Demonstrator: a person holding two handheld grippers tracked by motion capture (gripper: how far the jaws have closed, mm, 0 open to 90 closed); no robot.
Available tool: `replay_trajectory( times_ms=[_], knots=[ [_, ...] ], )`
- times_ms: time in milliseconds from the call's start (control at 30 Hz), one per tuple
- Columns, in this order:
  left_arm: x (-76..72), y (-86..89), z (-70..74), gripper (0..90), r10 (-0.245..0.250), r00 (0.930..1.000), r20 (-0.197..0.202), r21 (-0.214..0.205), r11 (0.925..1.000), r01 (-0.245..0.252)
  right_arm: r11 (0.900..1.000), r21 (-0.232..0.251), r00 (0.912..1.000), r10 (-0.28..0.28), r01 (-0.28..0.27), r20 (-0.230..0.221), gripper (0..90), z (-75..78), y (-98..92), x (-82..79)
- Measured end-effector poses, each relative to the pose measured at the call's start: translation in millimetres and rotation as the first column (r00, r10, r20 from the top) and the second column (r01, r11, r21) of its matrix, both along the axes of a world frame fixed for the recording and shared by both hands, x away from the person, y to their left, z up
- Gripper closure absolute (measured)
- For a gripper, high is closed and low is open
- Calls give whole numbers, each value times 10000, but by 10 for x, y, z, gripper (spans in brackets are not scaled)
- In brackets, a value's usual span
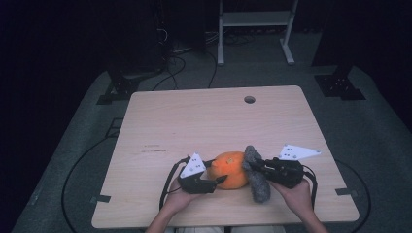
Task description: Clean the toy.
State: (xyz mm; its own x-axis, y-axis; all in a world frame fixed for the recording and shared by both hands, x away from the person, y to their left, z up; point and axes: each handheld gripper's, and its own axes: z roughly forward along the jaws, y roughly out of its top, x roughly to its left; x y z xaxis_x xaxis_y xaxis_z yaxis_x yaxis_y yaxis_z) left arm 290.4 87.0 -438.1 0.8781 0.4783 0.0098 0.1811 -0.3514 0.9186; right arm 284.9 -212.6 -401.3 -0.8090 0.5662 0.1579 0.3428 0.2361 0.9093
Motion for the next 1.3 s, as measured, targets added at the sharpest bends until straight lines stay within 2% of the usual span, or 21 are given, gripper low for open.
replay_trajectory(
  times_ms=[67,100,133,167,233,300,467,567,600,700,767,900,967,1000,1033,1067,1100,1133,1167,1233,1300],
  knots=[
    [-20,-21,4,369,-45,9999,107,132,9999,44,9995,-165,9992,286,-281,264,794,41,97,-48],
    [-34,-39,1,368,-101,9998,178,209,9997,97,9984,-421,9988,402,-390,283,794,24,142,-54],
    [-43,-51,-6,368,-133,9996,257,288,9995,126,9984,-421,9988,402,-390,283,794,24,142,-54],
    [-41,-70,-23,364,-104,9996,249,541,9985,91,9953,-883,9986,435,-408,285,791,-75,201,-39],
    [-40,-69,-28,361,-93,9997,229,575,9983,80,9958,-822,9988,431,-411,226,792,-122,203,-28],
    [-41,-68,-28,361,-64,9998,205,562,9984,52,9980,-431,9989,459,-459,-11,792,-163,178,1],
    [-32,-79,-14,378,42,9997,247,471,9989,-54,9976,-554,9991,414,-408,96,793,-152,169,22],
    [-24,-62,-5,394,154,9997,204,391,9991,-162,9963,-849,9999,-90,102,146,797,-147,101,49],
    [-22,-61,-11,393,127,9996,234,373,9992,-136,9963,-773,9988,-400,377,-278,799,-170,12,99],
    [-35,-81,-9,391,64,9994,345,449,9990,-79,9972,-637,9986,-422,401,-319,799,-155,-2,88],
    [-71,-120,-1,391,-65,9981,606,618,9981,28,9996,-284,9998,15,-9,222,799,-24,106,-17],
    [-102,-137,19,396,-102,9960,884,888,9960,23,9969,-733,9980,340,-301,526,800,-3,229,-39],
    [-99,-127,36,411,1,9965,839,674,9977,-57,9981,-596,9994,193,-175,289,802,-71,168,19],
    [-97,-122,43,415,116,9964,837,504,9986,-159,9969,-769,9992,-160,187,360,803,-90,126,38],
    [-97,-122,43,420,116,9964,837,504,9986,-159,9969,-769,9992,-160,187,360,803,-90,126,38],
    [-93,-113,51,420,210,9962,848,390,9989,-244,9935,-983,9979,-535,569,372,803,-105,86,59],
    [-88,-108,65,427,232,9959,873,320,9991,-261,9923,-926,9966,-818,824,99,804,-111,16,87],
    [-88,-108,65,432,232,9959,873,320,9991,-261,9923,-926,9966,-818,824,99,804,-111,16,87],
    [-95,-122,84,435,219,9963,834,272,9993,-243,9970,-589,9980,-480,504,409,804,-27,36,18],
    [-104,-142,97,441,65,9978,653,-137,9999,-56,9994,-337,9971,-7,32,755,803,65,115,-61],
    [-120,-133,131,444,70,9986,522,-438,9990,-47,9984,-538,9937,242,-184,1090,803,102,199,-98]
  ],
)
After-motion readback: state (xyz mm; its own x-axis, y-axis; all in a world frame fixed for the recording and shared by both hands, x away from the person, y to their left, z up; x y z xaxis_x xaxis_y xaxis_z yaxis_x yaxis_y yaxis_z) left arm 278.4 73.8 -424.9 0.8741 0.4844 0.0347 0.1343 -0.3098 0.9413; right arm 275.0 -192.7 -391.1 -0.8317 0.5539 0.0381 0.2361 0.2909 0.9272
